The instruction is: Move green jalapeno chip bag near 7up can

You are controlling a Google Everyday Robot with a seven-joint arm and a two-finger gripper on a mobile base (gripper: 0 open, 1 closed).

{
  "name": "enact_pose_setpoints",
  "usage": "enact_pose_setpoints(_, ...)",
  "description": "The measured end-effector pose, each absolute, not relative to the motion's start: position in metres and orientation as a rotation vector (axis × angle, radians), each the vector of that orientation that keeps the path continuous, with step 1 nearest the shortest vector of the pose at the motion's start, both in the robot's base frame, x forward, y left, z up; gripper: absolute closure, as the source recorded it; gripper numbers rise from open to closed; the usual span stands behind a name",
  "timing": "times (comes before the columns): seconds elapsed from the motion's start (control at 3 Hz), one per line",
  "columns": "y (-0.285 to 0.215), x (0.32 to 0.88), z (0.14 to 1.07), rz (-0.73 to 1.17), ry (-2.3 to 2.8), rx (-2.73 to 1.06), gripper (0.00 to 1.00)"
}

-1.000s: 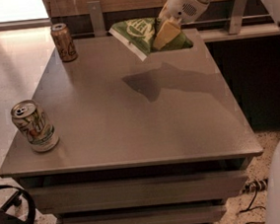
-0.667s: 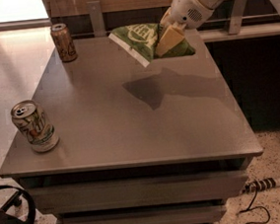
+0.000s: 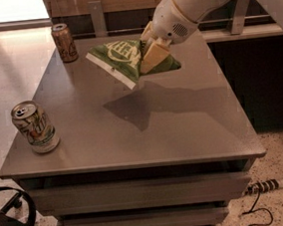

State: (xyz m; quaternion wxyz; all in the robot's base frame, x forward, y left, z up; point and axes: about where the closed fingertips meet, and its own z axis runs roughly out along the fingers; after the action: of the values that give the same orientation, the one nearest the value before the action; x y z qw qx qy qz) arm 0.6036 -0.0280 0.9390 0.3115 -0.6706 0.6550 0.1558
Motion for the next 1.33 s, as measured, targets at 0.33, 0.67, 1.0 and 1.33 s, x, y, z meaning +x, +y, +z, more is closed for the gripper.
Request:
enact_pose_setpoints(0.33,-0.002,0.577,0.936,0.390,1.664,-1.840,1.00)
enact_pose_setpoints(0.67,0.017,0.553,0.930,0.373,1.635,-1.892,1.00)
enact_pose_setpoints(1.0,0.029,0.536,0.923,0.372,1.621,-1.949,1.00)
enact_pose_setpoints(1.33,0.039,0.523,0.920,0.377,1.598,-2.015,0.87)
